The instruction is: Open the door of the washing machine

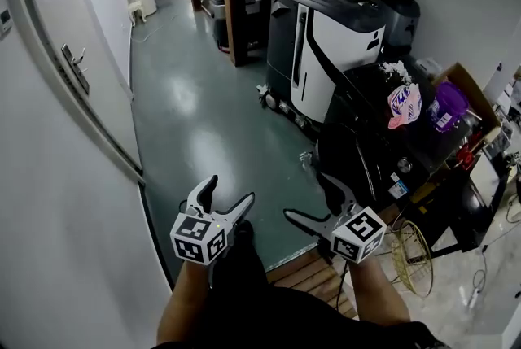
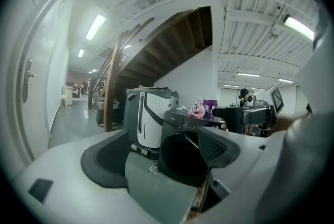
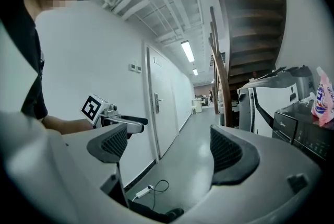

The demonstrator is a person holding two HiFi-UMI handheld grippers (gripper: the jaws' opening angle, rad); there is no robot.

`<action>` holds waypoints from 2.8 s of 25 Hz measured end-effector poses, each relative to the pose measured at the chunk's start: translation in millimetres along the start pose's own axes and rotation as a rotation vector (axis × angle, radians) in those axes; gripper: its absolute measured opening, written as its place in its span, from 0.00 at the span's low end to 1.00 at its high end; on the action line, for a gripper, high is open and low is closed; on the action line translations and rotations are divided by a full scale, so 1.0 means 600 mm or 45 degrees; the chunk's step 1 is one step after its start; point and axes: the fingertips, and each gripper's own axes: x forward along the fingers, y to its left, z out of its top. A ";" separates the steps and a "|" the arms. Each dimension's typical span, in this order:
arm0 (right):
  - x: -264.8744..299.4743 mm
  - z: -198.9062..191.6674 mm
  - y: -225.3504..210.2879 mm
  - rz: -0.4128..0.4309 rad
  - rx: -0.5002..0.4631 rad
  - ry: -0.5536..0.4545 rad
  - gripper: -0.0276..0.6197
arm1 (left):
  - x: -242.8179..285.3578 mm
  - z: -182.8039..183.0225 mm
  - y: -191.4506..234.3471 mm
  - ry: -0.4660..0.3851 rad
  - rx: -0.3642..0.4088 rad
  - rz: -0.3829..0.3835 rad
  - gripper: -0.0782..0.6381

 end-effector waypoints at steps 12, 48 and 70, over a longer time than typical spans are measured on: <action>0.216 0.005 -0.171 -0.078 0.131 0.066 0.80 | 0.219 0.033 0.187 0.100 -0.031 -0.135 0.69; 0.095 0.084 -0.489 -0.843 0.400 0.076 0.80 | 0.620 0.136 0.009 0.466 0.171 -0.946 0.69; -0.216 -0.194 -0.578 -1.280 0.771 0.239 0.75 | 0.728 -0.027 -0.346 0.837 0.448 -1.373 0.69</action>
